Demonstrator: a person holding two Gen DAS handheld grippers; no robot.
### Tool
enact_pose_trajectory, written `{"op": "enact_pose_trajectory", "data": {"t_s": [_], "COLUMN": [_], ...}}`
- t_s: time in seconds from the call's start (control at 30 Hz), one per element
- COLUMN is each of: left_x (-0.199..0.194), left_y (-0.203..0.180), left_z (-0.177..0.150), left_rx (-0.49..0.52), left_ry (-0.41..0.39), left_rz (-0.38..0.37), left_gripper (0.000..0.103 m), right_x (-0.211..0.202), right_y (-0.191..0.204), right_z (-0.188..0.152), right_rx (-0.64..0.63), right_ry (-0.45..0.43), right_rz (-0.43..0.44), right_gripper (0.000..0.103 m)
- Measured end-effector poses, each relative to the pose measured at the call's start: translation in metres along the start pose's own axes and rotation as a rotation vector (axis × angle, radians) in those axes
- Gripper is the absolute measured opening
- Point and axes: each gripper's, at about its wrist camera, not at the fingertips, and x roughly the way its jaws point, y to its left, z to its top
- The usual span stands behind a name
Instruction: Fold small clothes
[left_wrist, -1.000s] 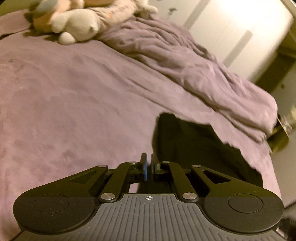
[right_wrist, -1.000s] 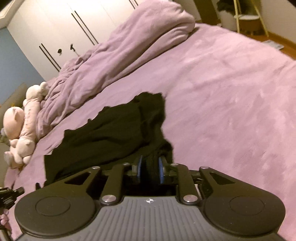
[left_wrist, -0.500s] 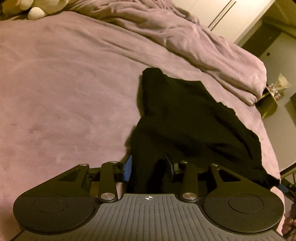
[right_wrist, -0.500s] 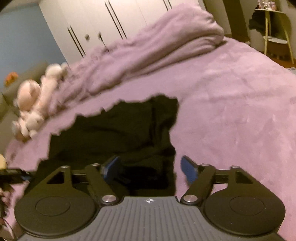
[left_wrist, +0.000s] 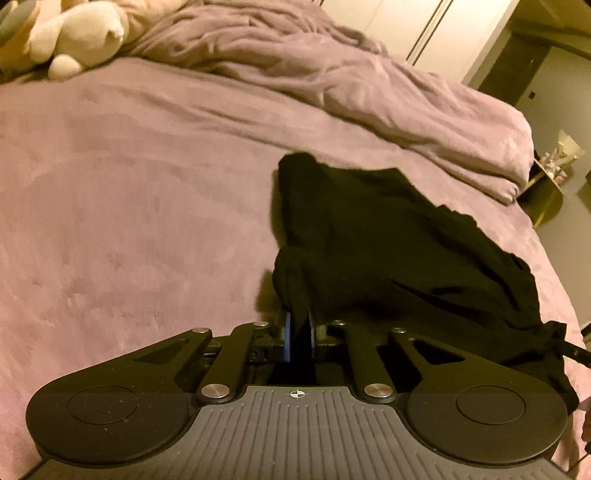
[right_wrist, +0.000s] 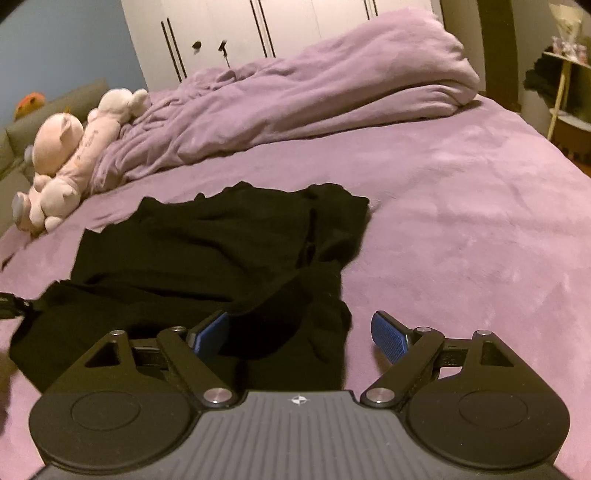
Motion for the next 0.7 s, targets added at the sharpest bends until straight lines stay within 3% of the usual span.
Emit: {"op": "enact_pose_trajectory", "data": {"t_s": [0.07, 0.2, 0.27, 0.4, 0.57, 0.7], "left_x": [-0.004, -0.013, -0.016, -0.012, -0.008, -0.004], "left_y": [-0.004, -0.015, -0.023, -0.033, -0.025, -0.022], "left_z": [0.001, 0.0, -0.002, -0.006, -0.005, -0.001], "left_rx": [0.013, 0.078, 0.134, 0.207, 0.157, 0.137], "left_ry": [-0.024, -0.083, -0.106, -0.096, -0.084, -0.078], "left_rz": [0.002, 0.017, 0.032, 0.069, 0.059, 0.034], "left_gripper": [0.011, 0.011, 0.011, 0.012, 0.014, 0.023], "right_x": [0.006, 0.011, 0.005, -0.009, -0.007, 0.002], "right_y": [0.002, 0.011, 0.012, 0.011, 0.017, 0.015], "right_z": [0.001, -0.003, -0.006, -0.008, -0.009, -0.008], "right_rx": [0.003, -0.044, -0.041, -0.02, -0.056, -0.039], "right_ry": [0.006, 0.023, 0.002, -0.033, -0.018, 0.004], "right_rz": [0.01, -0.046, -0.051, -0.044, -0.031, -0.037], "right_gripper": [0.066, 0.023, 0.008, 0.006, 0.006, 0.01]}}
